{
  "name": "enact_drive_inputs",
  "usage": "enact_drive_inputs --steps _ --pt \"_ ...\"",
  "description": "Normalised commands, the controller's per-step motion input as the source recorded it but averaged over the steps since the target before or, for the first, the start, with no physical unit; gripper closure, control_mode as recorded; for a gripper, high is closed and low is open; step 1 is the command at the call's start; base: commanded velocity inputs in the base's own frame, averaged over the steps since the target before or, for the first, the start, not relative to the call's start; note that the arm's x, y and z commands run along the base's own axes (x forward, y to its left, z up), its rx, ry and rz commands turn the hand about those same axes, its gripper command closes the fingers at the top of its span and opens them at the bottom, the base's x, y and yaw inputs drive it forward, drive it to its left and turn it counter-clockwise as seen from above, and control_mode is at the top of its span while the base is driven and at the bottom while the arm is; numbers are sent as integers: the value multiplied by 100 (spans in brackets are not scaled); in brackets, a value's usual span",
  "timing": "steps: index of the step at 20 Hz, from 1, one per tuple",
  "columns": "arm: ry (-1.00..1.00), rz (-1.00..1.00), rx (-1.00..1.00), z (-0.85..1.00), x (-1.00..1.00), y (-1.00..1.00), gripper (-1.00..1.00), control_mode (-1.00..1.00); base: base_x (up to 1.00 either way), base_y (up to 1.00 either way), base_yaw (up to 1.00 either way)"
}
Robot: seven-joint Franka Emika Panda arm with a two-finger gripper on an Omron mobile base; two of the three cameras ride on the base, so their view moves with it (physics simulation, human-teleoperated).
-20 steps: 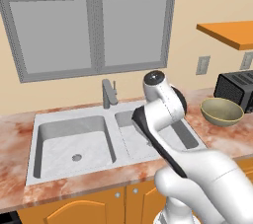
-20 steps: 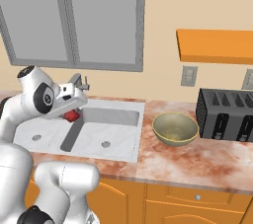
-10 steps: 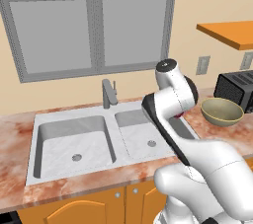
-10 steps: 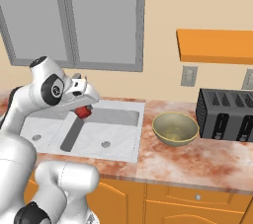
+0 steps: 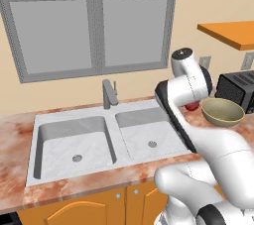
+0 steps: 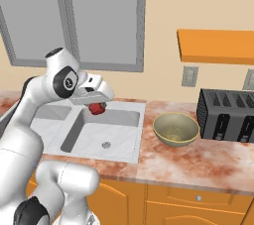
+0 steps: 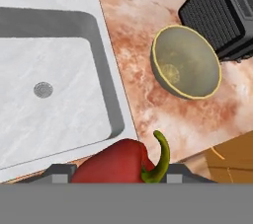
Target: Pick the apples from the cabinet and place them in one bowl. Pick the bell pepper from the sink and place it in the other bowl.
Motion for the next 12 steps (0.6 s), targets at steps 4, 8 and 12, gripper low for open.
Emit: enact_drive_inputs --steps 4,8,12 --pt "-17 -9 7 19 -6 -52 100 -100 0 0 0" --pt "-18 -6 8 17 -6 -54 100 -100 0 0 0" --pt "-11 -4 11 13 -3 -56 100 -100 0 0 0"
